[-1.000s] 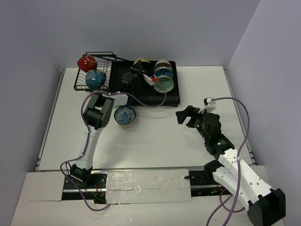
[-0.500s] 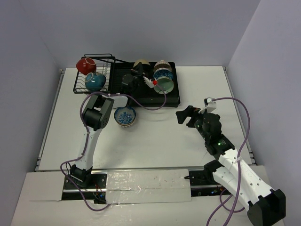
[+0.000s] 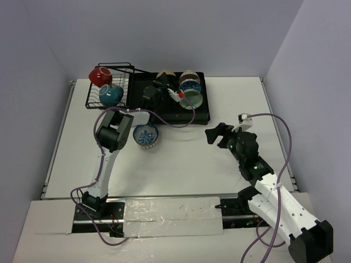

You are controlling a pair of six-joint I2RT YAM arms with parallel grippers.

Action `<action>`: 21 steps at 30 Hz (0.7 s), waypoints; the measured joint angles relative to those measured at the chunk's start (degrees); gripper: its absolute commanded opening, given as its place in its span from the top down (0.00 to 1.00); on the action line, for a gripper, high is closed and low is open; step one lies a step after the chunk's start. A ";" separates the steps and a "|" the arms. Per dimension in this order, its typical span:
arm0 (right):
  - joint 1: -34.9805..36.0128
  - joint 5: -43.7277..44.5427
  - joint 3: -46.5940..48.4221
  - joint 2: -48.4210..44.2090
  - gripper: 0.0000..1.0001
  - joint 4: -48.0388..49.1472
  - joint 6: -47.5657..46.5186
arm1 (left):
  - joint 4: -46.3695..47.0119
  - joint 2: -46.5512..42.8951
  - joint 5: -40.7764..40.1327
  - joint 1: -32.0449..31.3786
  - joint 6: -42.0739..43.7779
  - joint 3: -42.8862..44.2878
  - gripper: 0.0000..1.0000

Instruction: Load the bowls into the dish rack

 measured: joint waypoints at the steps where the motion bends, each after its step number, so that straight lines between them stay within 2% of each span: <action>1: 0.00 0.00 0.00 0.00 0.03 0.00 -0.02 | 0.04 0.00 -0.28 -0.13 -0.35 0.07 0.94; 10: 0.00 0.00 0.00 0.00 0.03 0.00 -0.02 | -0.26 0.00 -2.71 -0.33 -1.73 0.79 0.99; 21: 0.00 -0.09 0.00 0.00 0.04 0.02 -0.02 | 0.04 0.94 -4.81 -0.26 -1.68 2.21 1.00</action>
